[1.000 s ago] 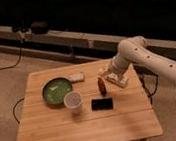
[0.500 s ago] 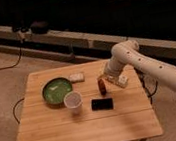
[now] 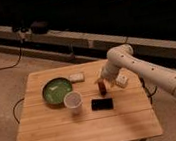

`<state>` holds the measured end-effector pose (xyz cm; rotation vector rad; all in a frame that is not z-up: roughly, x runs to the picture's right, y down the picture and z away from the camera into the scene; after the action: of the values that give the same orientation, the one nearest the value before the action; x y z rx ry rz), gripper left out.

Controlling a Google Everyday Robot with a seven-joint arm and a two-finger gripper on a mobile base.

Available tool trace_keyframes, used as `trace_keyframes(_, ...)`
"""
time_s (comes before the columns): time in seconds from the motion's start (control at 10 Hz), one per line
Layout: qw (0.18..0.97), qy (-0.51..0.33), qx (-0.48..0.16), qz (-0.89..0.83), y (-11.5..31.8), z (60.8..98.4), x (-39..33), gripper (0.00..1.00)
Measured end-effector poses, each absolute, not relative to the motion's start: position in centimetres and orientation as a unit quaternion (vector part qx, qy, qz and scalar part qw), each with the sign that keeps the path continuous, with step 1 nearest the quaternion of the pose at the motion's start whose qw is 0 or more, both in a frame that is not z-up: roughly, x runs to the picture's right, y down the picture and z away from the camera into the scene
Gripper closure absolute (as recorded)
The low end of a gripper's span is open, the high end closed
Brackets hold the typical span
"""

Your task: Place the pepper in the ceramic cup

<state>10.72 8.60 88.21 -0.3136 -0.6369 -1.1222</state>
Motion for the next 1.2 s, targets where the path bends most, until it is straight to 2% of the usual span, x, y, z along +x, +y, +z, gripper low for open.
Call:
trace_keyframes(0.7, 0.776, -0.313, -0.181, -0.517, 10.9, 90.4, 10.4, 0.35)
trace_keyframes(1.2, 0.790, -0.316, -0.190, -0.490, 10.3, 91.8, 11.2, 0.35)
